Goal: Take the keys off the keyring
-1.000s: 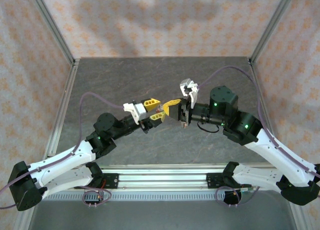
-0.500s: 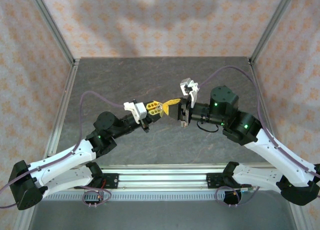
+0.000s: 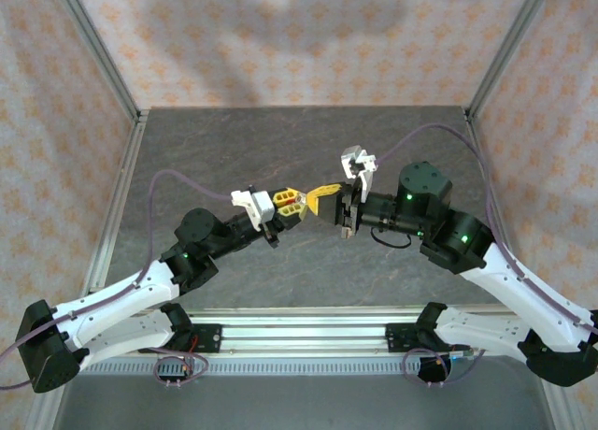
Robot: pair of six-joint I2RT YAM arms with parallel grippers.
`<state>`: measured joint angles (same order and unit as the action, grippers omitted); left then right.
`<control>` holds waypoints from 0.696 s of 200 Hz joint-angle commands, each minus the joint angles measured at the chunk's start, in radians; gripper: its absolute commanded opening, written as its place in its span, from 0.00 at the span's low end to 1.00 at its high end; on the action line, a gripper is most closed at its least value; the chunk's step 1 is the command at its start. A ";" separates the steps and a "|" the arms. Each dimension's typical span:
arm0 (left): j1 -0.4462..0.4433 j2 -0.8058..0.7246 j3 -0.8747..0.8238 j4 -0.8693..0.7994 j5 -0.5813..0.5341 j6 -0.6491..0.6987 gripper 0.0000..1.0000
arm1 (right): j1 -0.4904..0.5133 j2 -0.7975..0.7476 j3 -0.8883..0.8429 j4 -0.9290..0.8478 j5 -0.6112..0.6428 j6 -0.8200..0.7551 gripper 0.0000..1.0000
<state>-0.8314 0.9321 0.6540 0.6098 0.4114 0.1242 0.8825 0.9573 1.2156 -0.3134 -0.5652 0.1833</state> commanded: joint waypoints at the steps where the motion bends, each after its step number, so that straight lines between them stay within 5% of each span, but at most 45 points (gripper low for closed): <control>1: -0.004 0.004 0.029 0.007 0.011 -0.001 0.17 | -0.005 -0.019 -0.004 0.036 0.006 0.003 0.00; 29: -0.004 0.004 0.037 0.002 0.027 -0.001 0.11 | -0.005 -0.022 -0.011 0.032 0.018 0.002 0.00; 56: -0.003 0.000 0.038 -0.004 0.032 -0.005 0.16 | -0.005 -0.022 -0.016 0.029 0.026 0.001 0.00; 73: -0.004 -0.004 0.037 -0.007 0.038 -0.006 0.09 | -0.005 -0.023 -0.018 0.033 0.026 0.001 0.00; 93: -0.004 -0.008 0.036 -0.009 0.038 -0.011 0.13 | -0.005 -0.021 -0.018 0.030 0.032 -0.002 0.00; 139: -0.004 -0.018 0.039 -0.028 0.051 -0.024 0.00 | -0.006 -0.025 -0.022 0.019 0.051 -0.018 0.00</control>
<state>-0.8314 0.9318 0.6552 0.5888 0.4389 0.1131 0.8825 0.9543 1.2034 -0.3134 -0.5407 0.1822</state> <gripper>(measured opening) 0.057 0.048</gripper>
